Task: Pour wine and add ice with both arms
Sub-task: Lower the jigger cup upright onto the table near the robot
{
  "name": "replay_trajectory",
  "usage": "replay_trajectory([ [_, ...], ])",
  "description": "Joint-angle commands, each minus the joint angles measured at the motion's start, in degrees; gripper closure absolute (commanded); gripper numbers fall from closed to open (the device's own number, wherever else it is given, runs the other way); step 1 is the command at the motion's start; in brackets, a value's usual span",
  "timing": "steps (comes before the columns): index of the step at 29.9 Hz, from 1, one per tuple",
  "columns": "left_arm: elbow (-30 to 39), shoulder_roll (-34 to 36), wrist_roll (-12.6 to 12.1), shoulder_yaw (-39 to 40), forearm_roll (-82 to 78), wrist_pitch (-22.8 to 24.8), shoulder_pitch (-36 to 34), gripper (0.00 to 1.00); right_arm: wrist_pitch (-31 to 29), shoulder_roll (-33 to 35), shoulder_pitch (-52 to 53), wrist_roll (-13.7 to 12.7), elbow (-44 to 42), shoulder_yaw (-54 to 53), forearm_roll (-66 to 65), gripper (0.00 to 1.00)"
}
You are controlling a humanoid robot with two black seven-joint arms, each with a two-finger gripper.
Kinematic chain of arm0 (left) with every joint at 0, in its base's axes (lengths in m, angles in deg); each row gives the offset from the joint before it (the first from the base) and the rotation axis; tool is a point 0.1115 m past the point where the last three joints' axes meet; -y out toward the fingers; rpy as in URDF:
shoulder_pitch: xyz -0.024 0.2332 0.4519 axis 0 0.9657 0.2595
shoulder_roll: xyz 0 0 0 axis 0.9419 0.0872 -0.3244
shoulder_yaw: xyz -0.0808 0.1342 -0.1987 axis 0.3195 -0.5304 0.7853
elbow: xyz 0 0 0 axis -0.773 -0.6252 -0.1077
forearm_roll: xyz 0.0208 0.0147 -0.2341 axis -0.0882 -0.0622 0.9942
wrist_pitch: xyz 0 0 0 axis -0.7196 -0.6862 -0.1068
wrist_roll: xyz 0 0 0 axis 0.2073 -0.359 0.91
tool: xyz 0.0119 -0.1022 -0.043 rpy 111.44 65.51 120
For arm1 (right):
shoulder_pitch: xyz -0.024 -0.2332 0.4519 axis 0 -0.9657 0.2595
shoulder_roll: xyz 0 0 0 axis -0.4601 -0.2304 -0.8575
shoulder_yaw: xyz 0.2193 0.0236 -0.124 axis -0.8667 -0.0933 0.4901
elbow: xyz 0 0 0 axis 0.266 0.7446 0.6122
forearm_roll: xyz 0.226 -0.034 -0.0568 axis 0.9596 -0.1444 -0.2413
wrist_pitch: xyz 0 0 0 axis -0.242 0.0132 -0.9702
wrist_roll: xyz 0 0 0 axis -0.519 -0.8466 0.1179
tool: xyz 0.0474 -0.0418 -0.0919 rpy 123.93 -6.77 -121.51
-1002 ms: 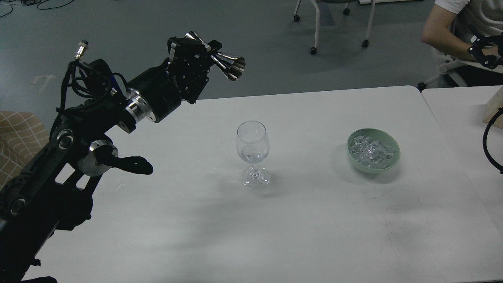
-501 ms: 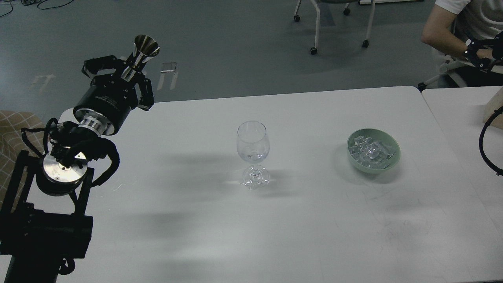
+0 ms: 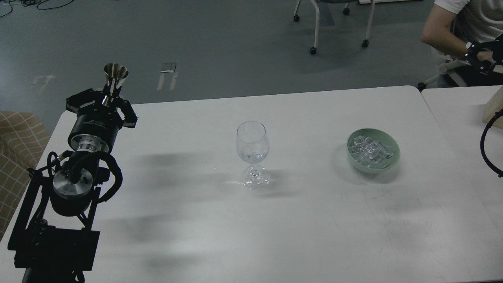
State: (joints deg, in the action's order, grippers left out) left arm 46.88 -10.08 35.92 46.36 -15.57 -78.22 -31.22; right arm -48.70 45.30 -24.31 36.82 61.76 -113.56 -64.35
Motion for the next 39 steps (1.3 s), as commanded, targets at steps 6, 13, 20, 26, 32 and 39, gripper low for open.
replay_trajectory([
  [6, -5.47, -0.06, 2.13, 0.44, 0.64, 0.84, 1.75, 1.00, 0.33, -0.41, -0.68, 0.00, -0.01, 0.04, -0.26, 0.00],
  [13, -13.02, 0.11, 2.04, 0.88, 1.60, 4.36, 0.61, 1.00, 0.50, -0.50, -0.59, 0.00, 0.08, 0.13, -0.26, 0.00],
  [20, -16.37, 0.03, 2.39, 2.28, 5.56, 7.52, 0.87, 1.00, 0.68, -0.50, -0.77, 0.00, 0.08, 0.22, -0.70, 0.00],
  [26, -17.61, -0.15, 2.30, 2.29, 6.18, 8.05, 0.87, 1.00, 0.77, -0.50, -0.68, 0.00, 0.08, 0.22, -0.87, 0.00],
  [32, -19.89, -0.06, 2.39, 2.11, 6.18, 8.49, 0.69, 1.00, 0.77, -0.50, -0.94, 0.00, 0.08, 0.22, -0.87, 0.00],
  [39, -22.36, -0.06, 2.39, 1.76, 6.18, 9.81, 0.43, 1.00, 0.77, -0.50, -1.73, 0.00, 0.08, 0.22, -0.87, 0.00],
])
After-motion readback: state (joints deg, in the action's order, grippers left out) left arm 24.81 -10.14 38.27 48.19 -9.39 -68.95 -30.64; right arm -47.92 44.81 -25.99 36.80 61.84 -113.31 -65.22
